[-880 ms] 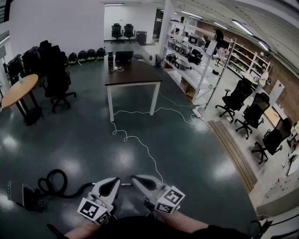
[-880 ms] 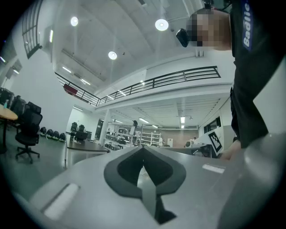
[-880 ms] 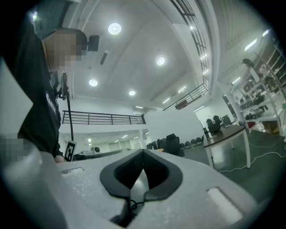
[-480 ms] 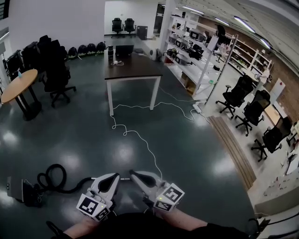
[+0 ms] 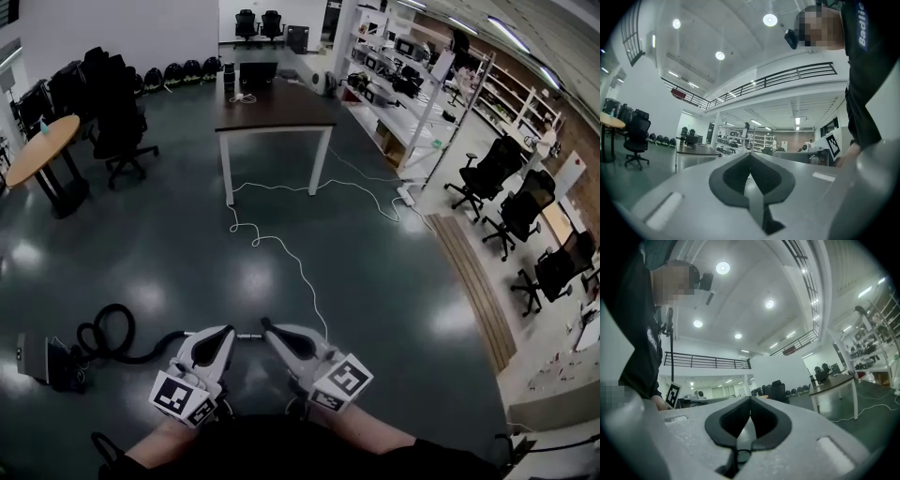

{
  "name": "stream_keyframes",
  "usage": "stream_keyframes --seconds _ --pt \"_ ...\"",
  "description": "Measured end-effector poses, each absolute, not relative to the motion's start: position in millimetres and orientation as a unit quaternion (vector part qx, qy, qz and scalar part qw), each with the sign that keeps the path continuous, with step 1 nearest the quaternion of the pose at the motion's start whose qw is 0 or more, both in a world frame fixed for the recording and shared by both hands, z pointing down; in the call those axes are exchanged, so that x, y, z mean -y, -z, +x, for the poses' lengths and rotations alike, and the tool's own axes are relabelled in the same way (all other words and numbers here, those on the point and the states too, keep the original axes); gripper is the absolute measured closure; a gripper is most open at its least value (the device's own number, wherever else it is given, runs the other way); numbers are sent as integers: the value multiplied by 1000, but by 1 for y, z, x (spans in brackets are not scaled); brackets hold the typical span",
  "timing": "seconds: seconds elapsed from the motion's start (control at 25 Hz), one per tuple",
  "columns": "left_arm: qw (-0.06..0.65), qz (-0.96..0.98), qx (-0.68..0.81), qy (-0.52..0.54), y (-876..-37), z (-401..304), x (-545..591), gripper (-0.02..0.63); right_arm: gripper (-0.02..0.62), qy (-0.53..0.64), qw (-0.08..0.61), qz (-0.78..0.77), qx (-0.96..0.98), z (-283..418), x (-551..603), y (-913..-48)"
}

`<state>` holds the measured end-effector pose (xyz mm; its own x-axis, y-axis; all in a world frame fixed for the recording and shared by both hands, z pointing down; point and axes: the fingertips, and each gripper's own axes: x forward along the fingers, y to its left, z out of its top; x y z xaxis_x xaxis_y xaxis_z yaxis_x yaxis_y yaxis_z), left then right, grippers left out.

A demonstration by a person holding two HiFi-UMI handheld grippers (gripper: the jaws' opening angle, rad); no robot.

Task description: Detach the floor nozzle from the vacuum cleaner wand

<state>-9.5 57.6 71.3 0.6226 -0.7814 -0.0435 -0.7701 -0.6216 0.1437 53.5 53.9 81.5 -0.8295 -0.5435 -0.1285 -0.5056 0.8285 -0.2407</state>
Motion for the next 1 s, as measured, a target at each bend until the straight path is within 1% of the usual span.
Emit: stream_keyframes --seconds 0.2,0.4,0.72,1.0 --pt "44 888 456 34 -85 -3 -43 604 592 113 98 -258 -955 65 -44 -97" --pt "45 871 489 19 -105 -19 -19 604 593 139 89 -248 -955 63 -29 -119" --pt "81 861 500 31 -142 -96 29 604 594 162 40 -280 -945 10 2 -145" --pt "93 859 503 15 -196 -164 75 604 592 181 2 -326 -928 -23 25 -177"
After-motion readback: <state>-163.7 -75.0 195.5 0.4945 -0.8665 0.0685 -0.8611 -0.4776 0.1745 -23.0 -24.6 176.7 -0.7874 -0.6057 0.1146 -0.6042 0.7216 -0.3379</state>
